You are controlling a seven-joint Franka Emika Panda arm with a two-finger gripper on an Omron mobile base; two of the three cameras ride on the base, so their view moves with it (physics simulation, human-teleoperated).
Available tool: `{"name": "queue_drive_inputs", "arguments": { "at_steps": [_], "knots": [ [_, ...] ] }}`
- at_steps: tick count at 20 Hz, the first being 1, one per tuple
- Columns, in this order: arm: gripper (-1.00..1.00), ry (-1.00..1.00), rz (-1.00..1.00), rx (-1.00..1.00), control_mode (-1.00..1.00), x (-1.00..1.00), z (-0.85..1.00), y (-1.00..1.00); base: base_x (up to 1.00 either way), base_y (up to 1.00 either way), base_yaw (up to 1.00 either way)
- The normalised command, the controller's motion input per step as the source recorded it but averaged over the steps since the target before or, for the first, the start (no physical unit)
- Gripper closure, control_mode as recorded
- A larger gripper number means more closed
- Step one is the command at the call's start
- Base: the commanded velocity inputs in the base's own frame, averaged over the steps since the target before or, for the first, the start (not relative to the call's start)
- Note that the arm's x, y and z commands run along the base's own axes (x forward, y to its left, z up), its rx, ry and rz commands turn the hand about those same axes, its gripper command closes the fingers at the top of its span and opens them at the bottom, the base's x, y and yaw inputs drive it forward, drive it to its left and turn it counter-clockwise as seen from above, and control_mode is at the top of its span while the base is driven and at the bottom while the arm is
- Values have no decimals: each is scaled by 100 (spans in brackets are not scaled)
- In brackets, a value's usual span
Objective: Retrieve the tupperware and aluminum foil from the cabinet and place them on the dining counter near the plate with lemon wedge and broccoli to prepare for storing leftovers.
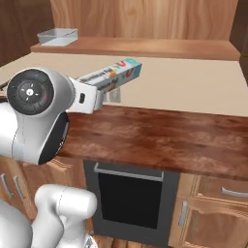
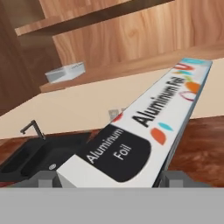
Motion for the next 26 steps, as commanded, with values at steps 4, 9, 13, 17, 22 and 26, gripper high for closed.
{"name": "queue_drive_inputs", "arguments": {
  "at_steps": [4,9,13,17,22,26],
  "knots": [
    [100,0,0,0,100,0,0,0,-50,16,13],
    [100,0,0,0,100,0,0,0,-55,2,47],
    [100,0,0,0,100,0,0,0,-62,0,68],
    [100,0,0,0,100,0,0,0,-98,0,68],
    [100,0,0,0,100,0,0,0,-88,0,75],
    [100,0,0,0,100,0,0,0,-76,3,87]
  ]
}}
